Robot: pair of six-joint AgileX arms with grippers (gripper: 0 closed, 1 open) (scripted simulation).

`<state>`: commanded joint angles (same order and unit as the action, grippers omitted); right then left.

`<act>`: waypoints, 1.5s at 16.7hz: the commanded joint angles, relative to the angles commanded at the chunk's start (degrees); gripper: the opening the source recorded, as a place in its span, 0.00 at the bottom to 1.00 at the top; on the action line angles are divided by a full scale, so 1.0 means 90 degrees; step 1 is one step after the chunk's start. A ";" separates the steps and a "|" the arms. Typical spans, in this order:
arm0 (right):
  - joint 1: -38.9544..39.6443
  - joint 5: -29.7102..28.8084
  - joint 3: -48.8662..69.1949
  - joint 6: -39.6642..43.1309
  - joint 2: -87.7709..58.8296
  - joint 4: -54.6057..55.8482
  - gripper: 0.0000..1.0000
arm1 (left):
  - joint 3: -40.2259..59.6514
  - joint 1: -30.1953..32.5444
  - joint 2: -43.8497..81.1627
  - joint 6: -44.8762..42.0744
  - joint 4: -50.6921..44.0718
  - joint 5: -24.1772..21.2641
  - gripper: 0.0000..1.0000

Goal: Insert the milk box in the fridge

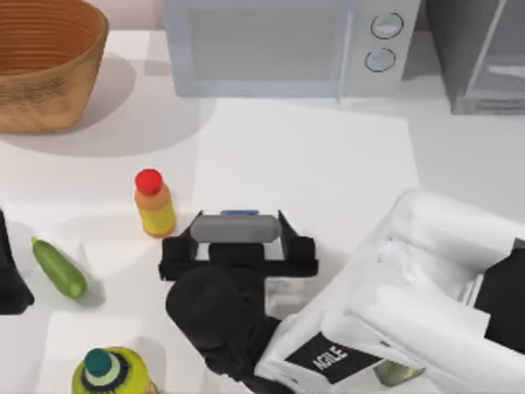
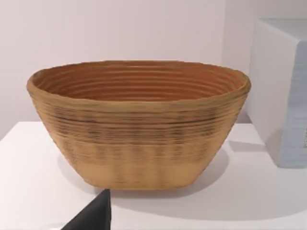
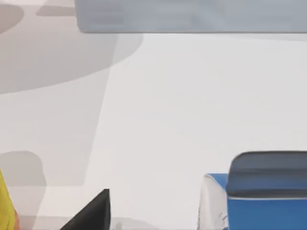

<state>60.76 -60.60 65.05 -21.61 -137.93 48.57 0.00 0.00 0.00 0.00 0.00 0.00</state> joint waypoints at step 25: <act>-0.0133 0.0029 -0.0027 -0.0029 0.0140 -0.0234 0.00 | 0.0000 0.0000 0.0000 0.0000 0.0000 0.0000 1.00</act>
<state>59.56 -60.34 64.80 -21.87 -136.67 46.46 0.00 0.00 0.00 0.00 0.00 0.00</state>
